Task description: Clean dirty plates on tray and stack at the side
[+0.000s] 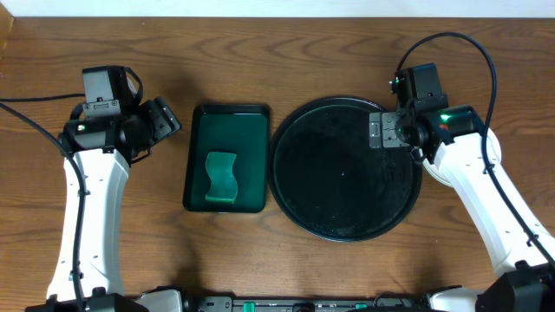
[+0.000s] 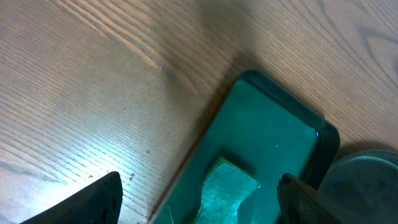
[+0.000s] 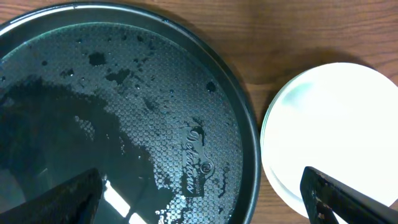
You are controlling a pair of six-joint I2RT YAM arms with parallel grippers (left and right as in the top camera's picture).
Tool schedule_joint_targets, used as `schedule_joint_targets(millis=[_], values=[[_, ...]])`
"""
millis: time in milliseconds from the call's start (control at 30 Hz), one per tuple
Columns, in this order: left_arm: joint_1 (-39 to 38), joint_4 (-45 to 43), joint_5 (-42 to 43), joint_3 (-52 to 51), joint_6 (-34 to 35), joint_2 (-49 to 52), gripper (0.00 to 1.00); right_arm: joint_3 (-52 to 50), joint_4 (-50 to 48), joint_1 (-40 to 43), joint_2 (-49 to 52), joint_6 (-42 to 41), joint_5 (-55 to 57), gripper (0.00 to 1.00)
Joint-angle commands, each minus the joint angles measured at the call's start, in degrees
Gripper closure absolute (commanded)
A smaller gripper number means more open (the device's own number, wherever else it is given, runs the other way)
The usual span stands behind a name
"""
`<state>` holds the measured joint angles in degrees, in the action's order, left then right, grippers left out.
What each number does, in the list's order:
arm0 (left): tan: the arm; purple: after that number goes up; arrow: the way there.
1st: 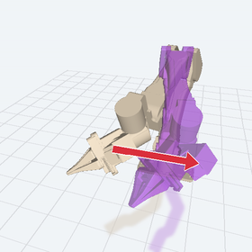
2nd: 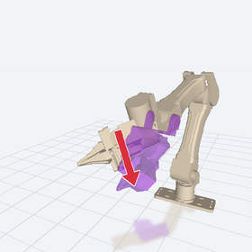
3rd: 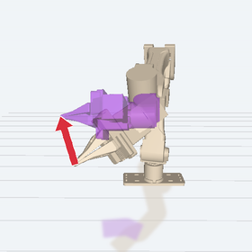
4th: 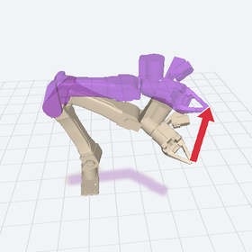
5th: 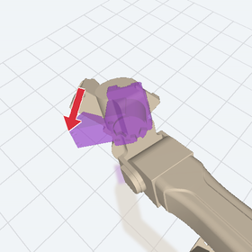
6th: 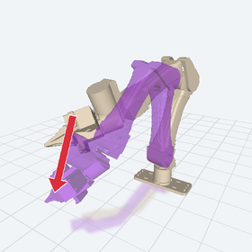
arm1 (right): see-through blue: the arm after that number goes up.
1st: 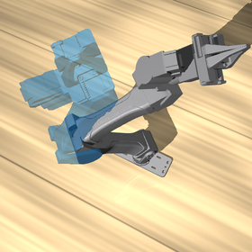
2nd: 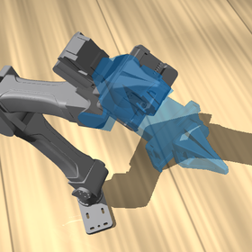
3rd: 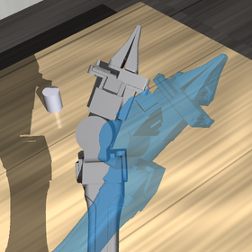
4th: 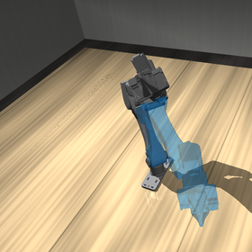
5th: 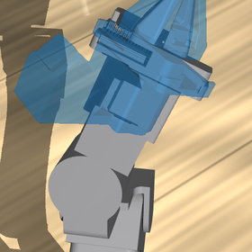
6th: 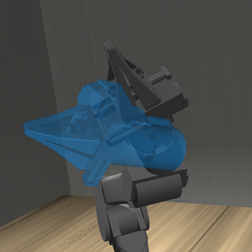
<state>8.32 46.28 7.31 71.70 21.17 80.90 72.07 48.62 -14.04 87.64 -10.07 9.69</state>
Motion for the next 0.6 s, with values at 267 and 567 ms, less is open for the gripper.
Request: schedule_joint_targets(millis=[267, 567], values=[[0.1, 0.2, -0.5, 0.0, 0.1, 0.3, 0.2, 0.9, 0.1, -1.0, -13.6, -0.2, 0.1, 0.01], [0.1, 0.2, -0.5, 0.0, 0.1, 0.3, 0.2, 0.9, 0.1, -1.0, -23.1, -0.2, 6.4, 0.01]])
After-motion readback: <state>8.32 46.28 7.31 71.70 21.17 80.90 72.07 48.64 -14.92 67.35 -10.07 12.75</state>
